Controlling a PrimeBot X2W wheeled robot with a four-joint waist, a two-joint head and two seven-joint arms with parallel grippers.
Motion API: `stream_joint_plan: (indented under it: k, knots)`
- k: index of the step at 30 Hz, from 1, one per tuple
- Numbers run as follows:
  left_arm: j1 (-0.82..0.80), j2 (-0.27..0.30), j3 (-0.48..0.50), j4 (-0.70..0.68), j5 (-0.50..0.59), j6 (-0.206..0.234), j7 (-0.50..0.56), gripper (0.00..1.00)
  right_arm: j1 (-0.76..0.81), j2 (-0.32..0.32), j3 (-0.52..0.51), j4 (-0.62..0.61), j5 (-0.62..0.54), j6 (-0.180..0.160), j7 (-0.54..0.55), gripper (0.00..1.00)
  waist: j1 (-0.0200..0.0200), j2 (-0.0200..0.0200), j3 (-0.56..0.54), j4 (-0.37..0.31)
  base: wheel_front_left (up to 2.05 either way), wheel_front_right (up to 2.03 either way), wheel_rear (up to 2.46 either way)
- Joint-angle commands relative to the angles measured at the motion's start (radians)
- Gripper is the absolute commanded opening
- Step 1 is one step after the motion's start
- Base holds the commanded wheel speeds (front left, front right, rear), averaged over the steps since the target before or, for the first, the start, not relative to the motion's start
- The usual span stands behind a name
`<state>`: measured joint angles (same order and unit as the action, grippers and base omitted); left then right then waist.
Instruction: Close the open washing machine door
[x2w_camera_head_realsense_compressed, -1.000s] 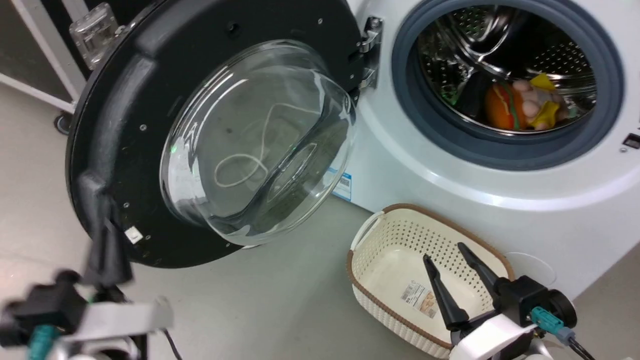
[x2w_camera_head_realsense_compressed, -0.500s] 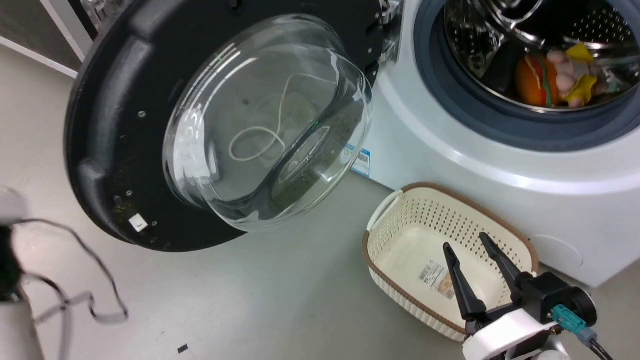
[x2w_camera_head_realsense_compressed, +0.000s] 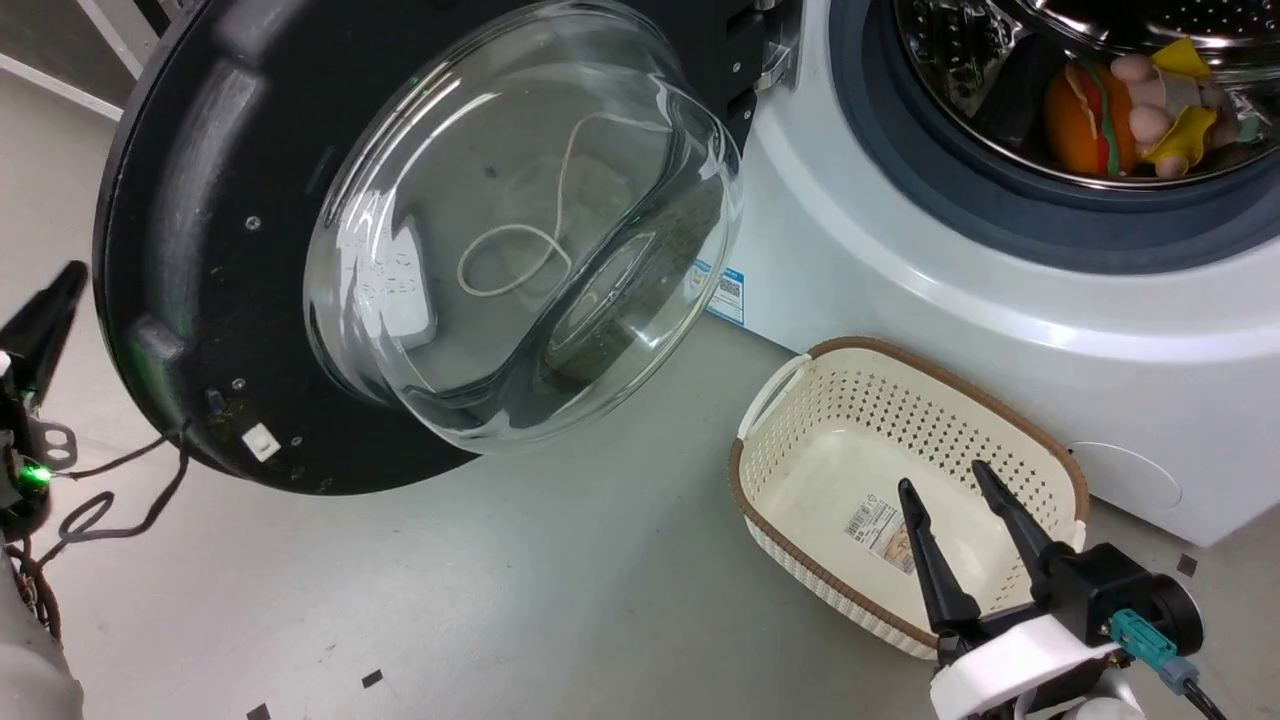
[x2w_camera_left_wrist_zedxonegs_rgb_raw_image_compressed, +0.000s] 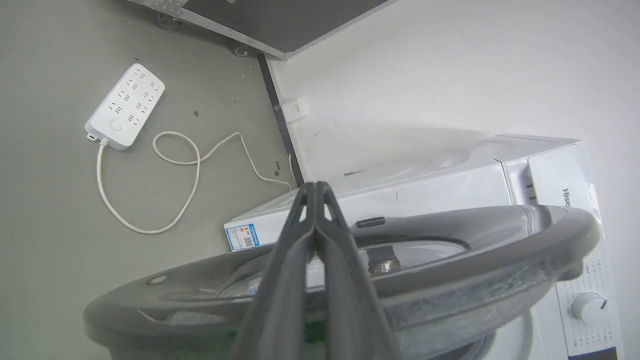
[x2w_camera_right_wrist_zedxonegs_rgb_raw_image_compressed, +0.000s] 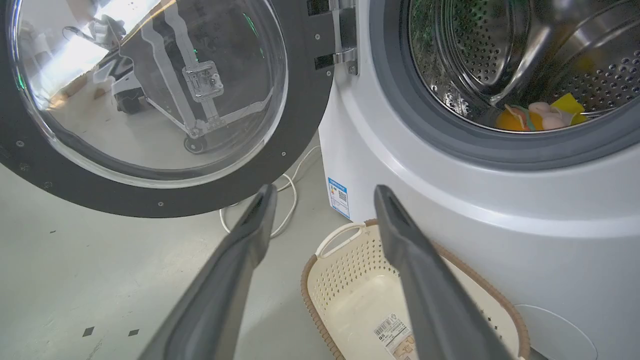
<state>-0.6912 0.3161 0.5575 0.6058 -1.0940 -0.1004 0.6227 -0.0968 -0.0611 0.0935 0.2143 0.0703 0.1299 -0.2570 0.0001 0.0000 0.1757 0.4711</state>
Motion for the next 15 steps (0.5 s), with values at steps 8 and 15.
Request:
stream_joint_plan:
  k: [8,15]
  knots:
    - [0.093,-0.071,-0.031,-0.107,-0.133,-0.020,0.245,0.00,-0.002,0.000,0.005,0.012,0.004,0.001,-0.005,1.00,-0.0001,0.0000,-0.042,-0.005,0.00,0.00,0.00]
    - [0.232,-0.136,-0.055,-0.256,-0.262,-0.004,0.472,0.00,0.016,0.006,-0.001,0.022,0.011,0.001,-0.005,1.00,-0.0001,0.0000,-0.108,-0.017,0.00,0.00,0.00]
